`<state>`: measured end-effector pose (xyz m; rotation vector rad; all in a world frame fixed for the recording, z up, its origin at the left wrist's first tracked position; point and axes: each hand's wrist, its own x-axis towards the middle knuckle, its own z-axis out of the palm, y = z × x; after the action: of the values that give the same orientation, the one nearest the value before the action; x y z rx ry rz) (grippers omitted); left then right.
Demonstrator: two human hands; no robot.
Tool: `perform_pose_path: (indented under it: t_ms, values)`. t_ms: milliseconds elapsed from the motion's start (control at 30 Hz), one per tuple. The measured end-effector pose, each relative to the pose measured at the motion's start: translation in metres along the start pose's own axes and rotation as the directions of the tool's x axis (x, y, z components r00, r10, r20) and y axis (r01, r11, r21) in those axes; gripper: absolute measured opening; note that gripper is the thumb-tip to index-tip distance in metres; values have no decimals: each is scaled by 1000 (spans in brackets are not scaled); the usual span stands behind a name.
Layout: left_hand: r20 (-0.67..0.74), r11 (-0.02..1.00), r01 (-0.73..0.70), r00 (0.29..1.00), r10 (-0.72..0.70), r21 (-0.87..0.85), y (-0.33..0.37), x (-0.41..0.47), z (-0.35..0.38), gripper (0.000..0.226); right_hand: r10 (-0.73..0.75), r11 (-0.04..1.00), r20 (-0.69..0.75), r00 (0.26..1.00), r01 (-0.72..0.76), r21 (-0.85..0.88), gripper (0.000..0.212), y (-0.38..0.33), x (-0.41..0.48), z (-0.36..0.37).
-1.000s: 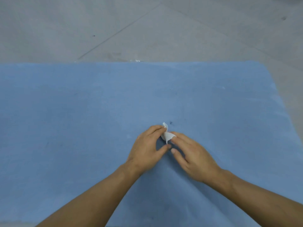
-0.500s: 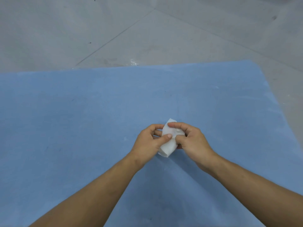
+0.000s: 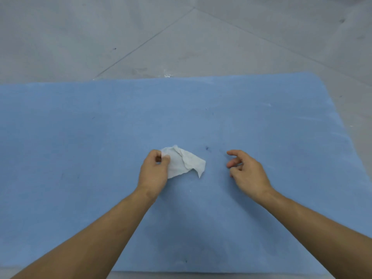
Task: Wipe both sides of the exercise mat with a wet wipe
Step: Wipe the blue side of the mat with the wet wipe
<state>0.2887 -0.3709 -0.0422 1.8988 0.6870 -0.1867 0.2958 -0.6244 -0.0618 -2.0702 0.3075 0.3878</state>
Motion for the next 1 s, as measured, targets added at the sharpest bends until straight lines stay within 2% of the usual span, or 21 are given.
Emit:
perform_pose_path:
  t_ms: [67, 133, 200, 233, 300, 400, 467, 567, 600, 667, 733, 800, 900, 1000]
  values:
    - [-99, 988, -145, 984, 149, 52, 2, 3, -10, 14, -39, 995, 32, 999, 41, -86, 46, 3, -1, 0]
    - [-126, 967, -248, 959, 253, 56, 11, 6, -14, 14, -101, 978, 47, 994, 108, -176, 42, 3, 0, 2]
    - [-46, 961, -275, 961, 274, -10, 24, 3, -13, 16, -158, 951, 47, 986, 165, -263, 39, 1, 0, 4]
    - [30, 958, -272, 961, 276, -96, 31, 0, -11, 18, -179, 935, 47, 983, 185, -302, 39, 1, 0, 6]
    - [217, 943, -200, 940, 261, -267, 42, -7, -3, 15, -201, 908, 65, 977, 211, -363, 38, 1, -1, 7]
    - [442, 907, -4, 873, 208, -420, 54, -22, 10, 9, -208, 882, 124, 970, 241, -406, 37, 2, -1, 3]
    - [449, 871, 89, 879, 159, -483, 59, -26, 13, 9, -214, 880, 133, 968, 250, -404, 37, 3, 2, 0]
    - [314, 835, 161, 949, 15, -527, 48, -10, 2, 10, -239, 880, 123, 963, 268, -391, 36, 5, 5, -3]
    - [248, 844, 164, 968, -38, -510, 42, -4, -6, 8, -243, 880, 122, 962, 272, -391, 36, 6, 5, -3]
    - [116, 912, 131, 989, -93, -388, 30, 9, -25, 19, -247, 876, 123, 961, 276, -396, 35, 8, 7, -1]
    - [-29, 970, 73, 996, -81, -230, 20, 22, -40, 8, -251, 870, 121, 961, 278, -407, 34, 9, 8, 1]
    - [-112, 999, 3, 994, -8, -42, 13, 30, -47, 16, -255, 869, 102, 962, 274, -411, 33, 9, 8, 3]
    - [-59, 978, -117, 990, 129, 174, 12, 24, -40, 16, -276, 862, 77, 958, 282, -420, 31, 10, 8, 7]
    - [190, 923, -268, 956, 221, 276, 12, 9, -16, 6, -316, 837, 78, 946, 316, -447, 31, 15, 9, 9]
